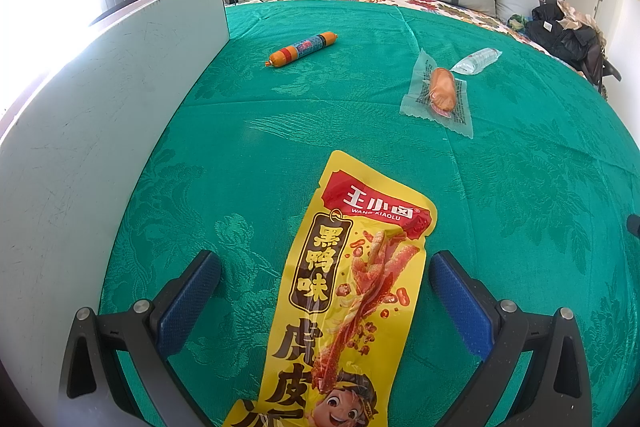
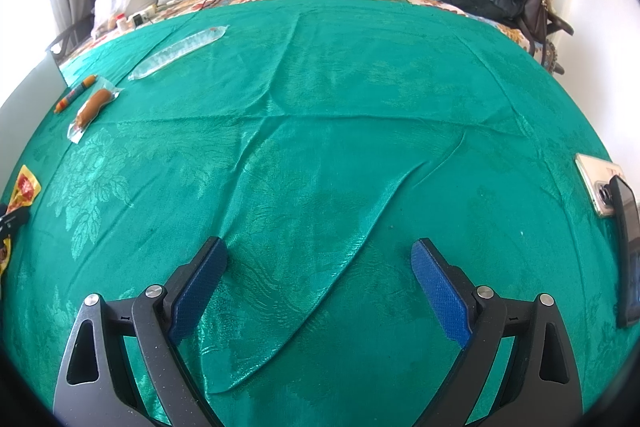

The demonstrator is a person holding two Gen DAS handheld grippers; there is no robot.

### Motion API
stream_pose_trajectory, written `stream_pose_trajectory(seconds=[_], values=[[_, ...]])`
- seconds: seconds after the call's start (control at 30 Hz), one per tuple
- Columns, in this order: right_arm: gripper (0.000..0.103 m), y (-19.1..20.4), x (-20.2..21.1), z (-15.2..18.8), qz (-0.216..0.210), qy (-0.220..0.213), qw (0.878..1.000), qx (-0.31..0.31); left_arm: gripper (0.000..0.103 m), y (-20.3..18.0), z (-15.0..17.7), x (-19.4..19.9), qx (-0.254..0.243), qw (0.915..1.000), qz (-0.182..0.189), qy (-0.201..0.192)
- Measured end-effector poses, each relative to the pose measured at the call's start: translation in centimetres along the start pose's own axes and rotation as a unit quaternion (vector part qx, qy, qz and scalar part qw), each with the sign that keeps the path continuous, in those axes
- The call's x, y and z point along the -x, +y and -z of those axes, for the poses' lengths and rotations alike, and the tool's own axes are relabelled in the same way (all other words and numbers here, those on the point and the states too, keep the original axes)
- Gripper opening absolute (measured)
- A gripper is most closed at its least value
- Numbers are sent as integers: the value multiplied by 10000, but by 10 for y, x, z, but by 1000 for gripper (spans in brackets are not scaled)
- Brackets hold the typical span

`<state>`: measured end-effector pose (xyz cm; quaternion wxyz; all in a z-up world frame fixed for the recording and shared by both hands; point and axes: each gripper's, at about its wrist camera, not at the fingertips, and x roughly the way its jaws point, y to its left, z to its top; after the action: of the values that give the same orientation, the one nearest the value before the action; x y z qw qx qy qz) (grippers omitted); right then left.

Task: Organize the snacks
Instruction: 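Close the right tool on the clear-wrapped sausage while the left tool holds the packet, then lift the wrapped sausage with the right tool while the left tool holds the yellow packet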

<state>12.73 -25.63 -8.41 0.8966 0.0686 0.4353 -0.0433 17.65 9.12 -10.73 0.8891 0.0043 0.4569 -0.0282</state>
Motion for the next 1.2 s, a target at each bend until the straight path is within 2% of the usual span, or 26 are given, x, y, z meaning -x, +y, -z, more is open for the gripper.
stream_pose_trajectory(seconds=[0.1, 0.2, 0.3, 0.33, 0.4, 0.47, 0.57, 0.63, 0.67, 0.8, 0.93, 1.1, 1.2], values=[[95, 42, 4, -28, -660, 6, 9978, 16, 103, 0, 0, 0, 0, 10000, 1, 0], [94, 99, -25, -64, -1493, 717, 9862, 63, 103, 0, 0, 0, -1, 10000, 0, 0], [93, 150, -66, -91, -1846, 1397, 9728, -67, 103, 0, 0, 0, 0, 10000, 0, 0], [93, 166, -81, -97, -1824, 1664, 9690, -71, 103, 0, 0, 0, -1, 10000, -1, -1], [93, 190, -104, -107, -1630, 1872, 9686, -159, 103, 0, 0, 0, 0, 10000, 0, -1], [94, 210, -116, -112, -1357, 1841, 9734, -157, 103, 0, 0, 0, 0, 10000, 1, -1], [91, 241, -122, -114, -876, 1726, 9805, 331, 103, 0, 1, 0, 0, 10000, 0, -1], [63, 260, -119, -111, -352, 1555, 9806, 1142, 103, 1, 1, 0, 2, 10000, 1, -2], [51, 266, -117, -108, -256, 1481, 9769, 1520, 103, 0, 1, 0, 1, 10000, 0, -2], [41, 253, -105, -104, -430, 1468, 9712, 1824, 103, 0, 0, 0, 0, 10000, -1, -2], [40, 228, -83, -95, -486, 1318, 9694, 2013, 103, 0, 0, 0, 0, 10000, -1, -2], [40, 171, -50, -76, -699, 1164, 9734, 1843, 103, 0, 0, 0, 1, 10000, 0, -2], [41, 135, -25, -45, -687, 1011, 9758, 1814, 103, 1, 0, 0, 1, 10000, 0, -2]])
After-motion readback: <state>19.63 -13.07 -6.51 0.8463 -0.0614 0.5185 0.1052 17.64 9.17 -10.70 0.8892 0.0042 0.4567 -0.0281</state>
